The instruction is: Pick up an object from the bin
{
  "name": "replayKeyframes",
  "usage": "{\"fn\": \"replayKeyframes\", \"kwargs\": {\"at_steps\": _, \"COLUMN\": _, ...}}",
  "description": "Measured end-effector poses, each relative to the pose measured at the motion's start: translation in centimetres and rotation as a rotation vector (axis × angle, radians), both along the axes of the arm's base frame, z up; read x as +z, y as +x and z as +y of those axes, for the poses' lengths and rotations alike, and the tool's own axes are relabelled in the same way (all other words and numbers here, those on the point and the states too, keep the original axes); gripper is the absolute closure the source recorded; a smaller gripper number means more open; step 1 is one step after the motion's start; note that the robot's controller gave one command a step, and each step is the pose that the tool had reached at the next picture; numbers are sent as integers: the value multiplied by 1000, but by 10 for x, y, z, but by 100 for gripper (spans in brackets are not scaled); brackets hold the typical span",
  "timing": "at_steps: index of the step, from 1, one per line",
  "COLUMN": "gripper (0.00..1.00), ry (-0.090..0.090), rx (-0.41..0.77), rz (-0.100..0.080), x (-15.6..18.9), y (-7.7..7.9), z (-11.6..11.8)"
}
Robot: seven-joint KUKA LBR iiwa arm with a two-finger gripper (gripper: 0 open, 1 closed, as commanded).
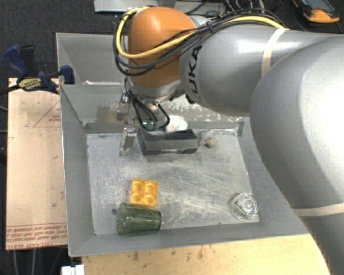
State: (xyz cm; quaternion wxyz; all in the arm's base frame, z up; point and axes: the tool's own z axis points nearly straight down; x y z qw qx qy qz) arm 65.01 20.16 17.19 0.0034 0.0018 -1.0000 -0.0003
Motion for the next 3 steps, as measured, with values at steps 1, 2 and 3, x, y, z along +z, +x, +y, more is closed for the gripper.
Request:
{"fn": "replayKeyframes", "kwargs": {"at_steps": 1, "gripper": 0, "ry": 1, "rx": -3, "rz": -8, "x": 5, "y": 2, "z": -1}}
{"fn": "replayKeyframes", "kwargs": {"at_steps": 2, "gripper": 0, "ry": 2, "rx": 4, "rz": -11, "x": -54, "y": -26, "z": -51}}
{"fn": "replayKeyframes", "kwargs": {"at_steps": 3, "gripper": 0, "ry": -1, "rx": -139, "rz": -10, "x": -90, "y": -24, "z": -46}}
